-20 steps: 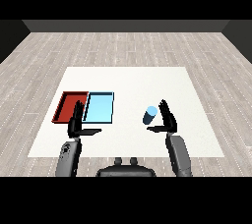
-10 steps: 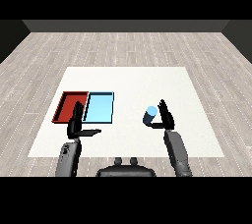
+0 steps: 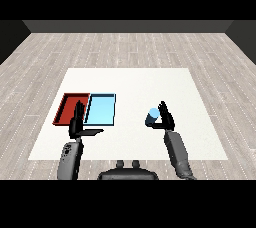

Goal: Pick the blue can and put it in the blue box

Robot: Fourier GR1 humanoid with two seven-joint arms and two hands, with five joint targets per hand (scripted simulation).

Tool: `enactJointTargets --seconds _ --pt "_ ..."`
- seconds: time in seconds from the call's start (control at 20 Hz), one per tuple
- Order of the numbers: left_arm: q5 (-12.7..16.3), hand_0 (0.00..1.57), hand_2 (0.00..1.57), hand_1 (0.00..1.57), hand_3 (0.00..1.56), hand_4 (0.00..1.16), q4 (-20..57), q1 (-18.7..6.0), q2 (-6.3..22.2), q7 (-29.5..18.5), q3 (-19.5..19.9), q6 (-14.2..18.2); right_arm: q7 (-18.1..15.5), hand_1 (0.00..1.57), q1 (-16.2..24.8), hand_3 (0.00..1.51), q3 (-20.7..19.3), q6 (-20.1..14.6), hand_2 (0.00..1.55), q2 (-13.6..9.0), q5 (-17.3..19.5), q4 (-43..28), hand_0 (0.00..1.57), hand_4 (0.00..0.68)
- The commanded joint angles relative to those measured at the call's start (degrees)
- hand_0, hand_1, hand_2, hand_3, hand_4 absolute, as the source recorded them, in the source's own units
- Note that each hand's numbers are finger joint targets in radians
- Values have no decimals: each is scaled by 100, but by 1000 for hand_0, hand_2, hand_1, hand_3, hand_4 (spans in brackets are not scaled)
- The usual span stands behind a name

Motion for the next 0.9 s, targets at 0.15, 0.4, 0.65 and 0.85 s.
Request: enactJointTargets --seconds 0.15,0.4,0.65,0.85 --pt "-2 0 0 0 0 0 -470 384 65 90 -2 -10 -269 0 -488 0 -160 -103 0 -74 -54 846 0 0" --pt "131 0 0 0 0 0 332 -184 182 -155 272 -131 141 0 -576 0 -62 -160 0 69 -240 515 0 0" --pt "169 0 0 0 0 0 -564 309 54 278 -6 -157 -407 0 -453 0 124 -184 0 138 -370 939 0 0" --pt "256 0 0 0 0 0 -75 34 278 80 316 -258 249 0 -423 0 366 -429 0 139 -496 254 0 0"
